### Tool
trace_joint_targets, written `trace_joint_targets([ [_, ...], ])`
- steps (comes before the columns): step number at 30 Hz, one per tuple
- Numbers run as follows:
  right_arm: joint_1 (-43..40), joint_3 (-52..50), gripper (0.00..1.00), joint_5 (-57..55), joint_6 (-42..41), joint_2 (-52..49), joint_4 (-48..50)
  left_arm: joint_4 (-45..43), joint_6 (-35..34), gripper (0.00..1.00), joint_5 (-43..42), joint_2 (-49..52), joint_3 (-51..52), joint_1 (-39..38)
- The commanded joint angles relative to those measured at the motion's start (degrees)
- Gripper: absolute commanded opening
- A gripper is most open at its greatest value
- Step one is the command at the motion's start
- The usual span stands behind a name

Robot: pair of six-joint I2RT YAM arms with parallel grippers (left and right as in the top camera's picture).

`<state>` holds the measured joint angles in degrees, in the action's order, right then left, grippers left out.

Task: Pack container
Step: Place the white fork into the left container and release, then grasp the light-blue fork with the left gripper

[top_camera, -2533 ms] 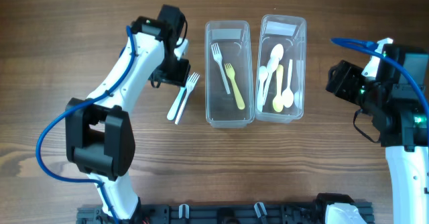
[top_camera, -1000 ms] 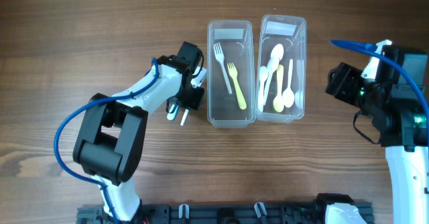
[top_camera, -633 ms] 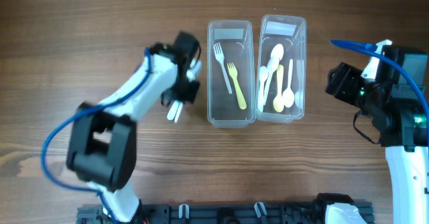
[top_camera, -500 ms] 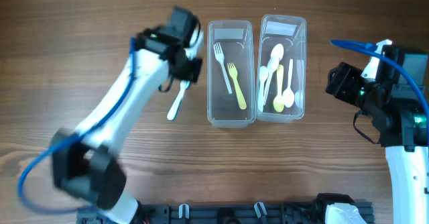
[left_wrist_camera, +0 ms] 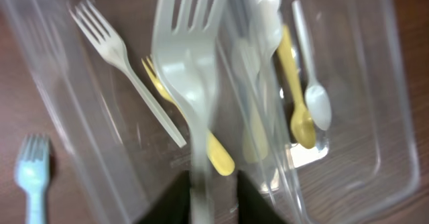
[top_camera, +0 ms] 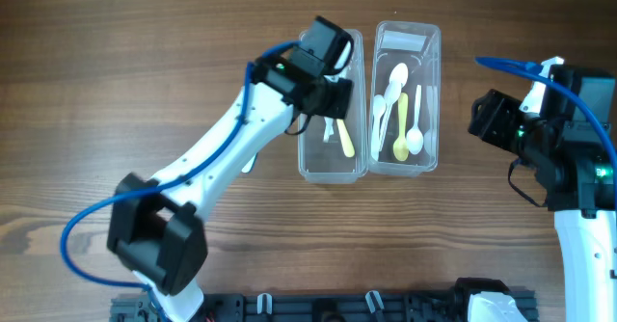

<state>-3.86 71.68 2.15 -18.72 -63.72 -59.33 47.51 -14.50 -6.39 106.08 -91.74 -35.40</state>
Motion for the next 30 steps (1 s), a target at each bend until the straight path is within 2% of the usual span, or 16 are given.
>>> trace_joint_targets([
  [1, -0.1, 0.0, 0.73, 0.7, 0.5, 0.9, 0.2, 1.0, -1.4, 0.44, -0.9, -1.7, -2.0, 1.4],
  [5, -0.1, 0.0, 0.73, 0.7, 0.5, 0.9, 0.2, 5.2, -0.7, 0.69, -0.6, -6.2, -6.5, 6.4],
  [9, -0.1, 0.0, 0.72, 0.7, 0.5, 0.9, 0.2, 10.3, 5.4, 0.75, 2.2, -10.2, -6.7, 12.7],
  [12, -0.1, 0.0, 0.73, 0.7, 0.5, 0.9, 0.2, 18.0, 13.0, 0.76, 5.0, -9.5, -6.3, 18.0],
  [15, -0.1, 0.0, 0.73, 0.7, 0.6, 0.9, 0.2, 20.3, 17.0, 0.73, 4.6, -7.9, -3.2, 22.0],
  [18, -0.1, 0.0, 0.73, 0.7, 0.5, 0.9, 0.2, 17.4, 20.2, 0.68, 2.4, -6.1, 0.5, 23.4],
  [22, -0.1, 0.0, 0.73, 0.7, 0.5, 0.9, 0.1, 11.3, 20.3, 0.68, 2.4, -2.9, 5.6, 23.0],
  [30, -0.1, 0.0, 0.73, 0.7, 0.5, 0.9, 0.0, 5.8, 20.3, 0.66, 2.4, 3.9, 10.6, 21.1],
])
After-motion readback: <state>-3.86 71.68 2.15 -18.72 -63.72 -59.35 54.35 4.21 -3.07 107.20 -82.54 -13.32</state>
